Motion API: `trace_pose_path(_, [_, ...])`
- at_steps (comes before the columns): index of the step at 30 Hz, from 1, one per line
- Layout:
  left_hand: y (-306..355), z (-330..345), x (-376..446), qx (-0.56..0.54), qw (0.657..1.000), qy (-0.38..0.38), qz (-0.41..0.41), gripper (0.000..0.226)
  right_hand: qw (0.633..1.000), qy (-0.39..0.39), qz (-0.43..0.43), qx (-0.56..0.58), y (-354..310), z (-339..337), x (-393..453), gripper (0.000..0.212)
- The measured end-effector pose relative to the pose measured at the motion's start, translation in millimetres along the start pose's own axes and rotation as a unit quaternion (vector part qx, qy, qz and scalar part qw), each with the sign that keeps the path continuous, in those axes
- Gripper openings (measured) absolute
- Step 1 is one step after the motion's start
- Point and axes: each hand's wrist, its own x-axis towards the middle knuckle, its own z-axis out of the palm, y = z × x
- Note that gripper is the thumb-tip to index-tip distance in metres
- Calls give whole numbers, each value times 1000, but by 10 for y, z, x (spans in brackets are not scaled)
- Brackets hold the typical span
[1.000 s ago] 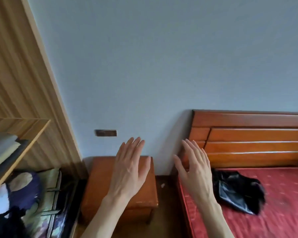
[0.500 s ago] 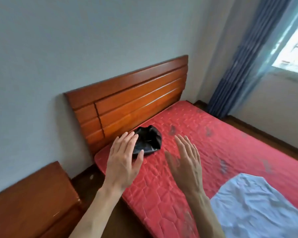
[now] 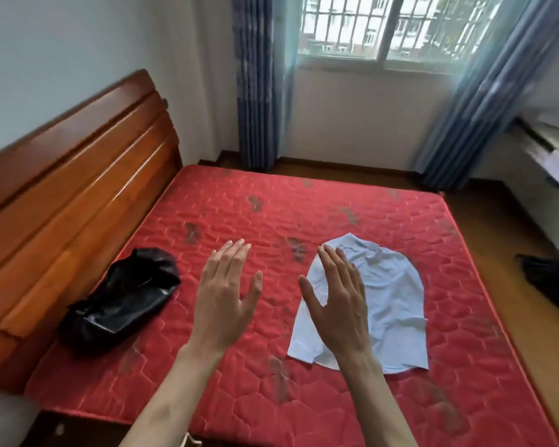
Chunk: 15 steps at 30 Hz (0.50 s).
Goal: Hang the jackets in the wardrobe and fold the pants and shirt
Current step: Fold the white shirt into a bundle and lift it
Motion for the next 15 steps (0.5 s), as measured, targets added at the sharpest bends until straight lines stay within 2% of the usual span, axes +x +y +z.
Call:
trace_pose_path(7, [69, 512, 503, -58, 995, -47, 63, 55, 995, 38, 89, -39, 432, 4, 132, 64])
trace_pose_path(15, [313, 1091, 959, -97, 986, -97, 92, 56, 987, 61, 134, -70, 897, -181, 490, 66])
